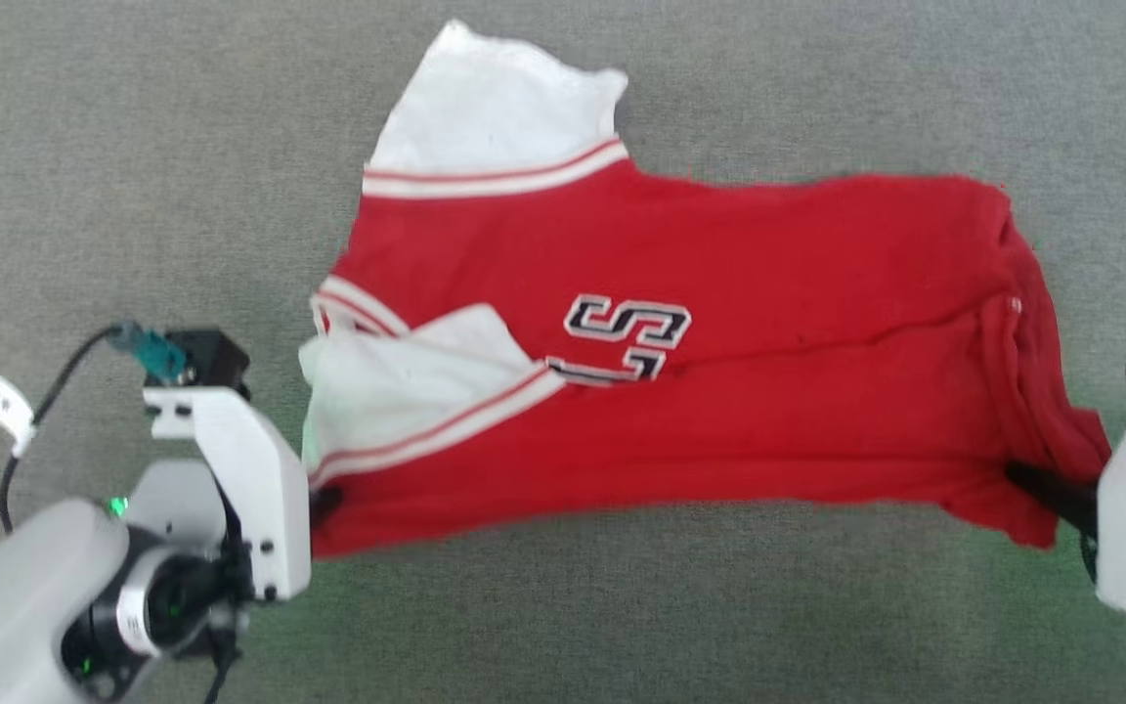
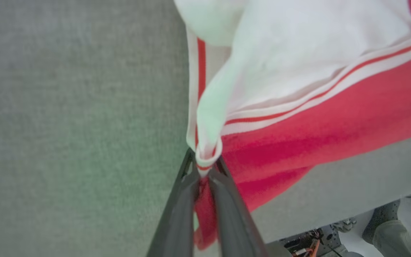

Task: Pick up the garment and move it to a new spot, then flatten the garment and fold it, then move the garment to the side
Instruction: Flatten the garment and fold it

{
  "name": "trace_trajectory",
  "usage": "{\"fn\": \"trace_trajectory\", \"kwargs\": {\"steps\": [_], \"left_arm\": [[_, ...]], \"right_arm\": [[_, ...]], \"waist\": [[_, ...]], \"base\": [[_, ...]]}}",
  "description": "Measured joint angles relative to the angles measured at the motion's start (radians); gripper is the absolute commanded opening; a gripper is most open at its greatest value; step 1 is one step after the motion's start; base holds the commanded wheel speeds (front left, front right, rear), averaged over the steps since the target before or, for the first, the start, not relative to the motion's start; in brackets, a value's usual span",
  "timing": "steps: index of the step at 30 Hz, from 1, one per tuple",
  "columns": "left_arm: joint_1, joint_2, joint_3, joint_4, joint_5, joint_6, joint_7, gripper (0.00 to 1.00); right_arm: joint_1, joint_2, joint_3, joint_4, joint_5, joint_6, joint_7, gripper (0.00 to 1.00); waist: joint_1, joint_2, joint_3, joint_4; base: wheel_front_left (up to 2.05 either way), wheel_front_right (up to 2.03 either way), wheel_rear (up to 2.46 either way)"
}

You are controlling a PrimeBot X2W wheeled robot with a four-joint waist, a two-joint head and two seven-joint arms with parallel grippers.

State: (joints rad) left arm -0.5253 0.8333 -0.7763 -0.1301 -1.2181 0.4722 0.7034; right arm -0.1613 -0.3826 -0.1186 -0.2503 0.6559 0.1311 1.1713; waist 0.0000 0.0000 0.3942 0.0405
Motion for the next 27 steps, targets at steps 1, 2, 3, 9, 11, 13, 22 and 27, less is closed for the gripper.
{"fn": "trace_trajectory", "kwargs": {"steps": [1,2,3,9,11,13,22,27], "left_arm": [[0.019,0.007,0.0,-0.021,-0.007,0.013,-0.002,0.0],[0.038,0.015,0.002,-0.043,-0.01,0.026,-0.007,0.0],[0.054,0.022,0.004,-0.061,-0.014,0.037,-0.01,0.0],[0.131,0.036,-0.001,-0.112,-0.021,0.066,-0.04,0.0],[0.139,0.021,-0.009,-0.097,-0.021,0.062,-0.05,0.16],[0.14,0.001,-0.011,-0.071,-0.022,0.048,-0.054,0.76],[0.095,-0.007,-0.011,-0.031,-0.017,0.024,-0.042,1.0],[0.041,0.07,0.02,-0.085,0.003,0.052,-0.012,1.0]], "right_arm": [[0.018,0.001,-0.012,-0.013,0.006,0.0,0.016,0.0],[0.037,0.002,-0.022,-0.031,0.013,0.0,0.031,0.0],[0.052,0.006,-0.033,-0.048,0.02,0.0,0.042,0.0],[0.123,0.04,-0.083,-0.078,0.01,0.0,0.087,0.0],[0.13,0.06,-0.082,-0.06,0.0,0.0,0.076,0.0],[0.13,0.062,-0.068,-0.026,-0.025,0.0,0.06,0.0],[0.085,0.089,-0.021,0.068,-0.035,0.0,-0.059,1.0],[0.069,0.075,-0.023,0.048,-0.032,0.0,-0.122,1.0]], "waist": [[0.0,0.0,-0.003,0.002],[0.0,0.0,-0.005,0.004],[0.0,0.0,-0.007,0.006],[0.0,0.0,-0.01,0.013],[0.0,0.0,-0.007,0.013],[0.0,0.0,-0.005,0.011],[0.0,0.0,-0.004,-0.012],[0.0,0.0,-0.012,-0.038]], "base": [[0.0,0.0,0.0],[0.0,0.0,0.0],[0.0,0.0,0.0],[0.0,0.0,0.0],[0.0,0.0,0.0],[0.0,0.0,0.0],[0.0,0.0,0.0],[0.0,0.0,0.0]]}}
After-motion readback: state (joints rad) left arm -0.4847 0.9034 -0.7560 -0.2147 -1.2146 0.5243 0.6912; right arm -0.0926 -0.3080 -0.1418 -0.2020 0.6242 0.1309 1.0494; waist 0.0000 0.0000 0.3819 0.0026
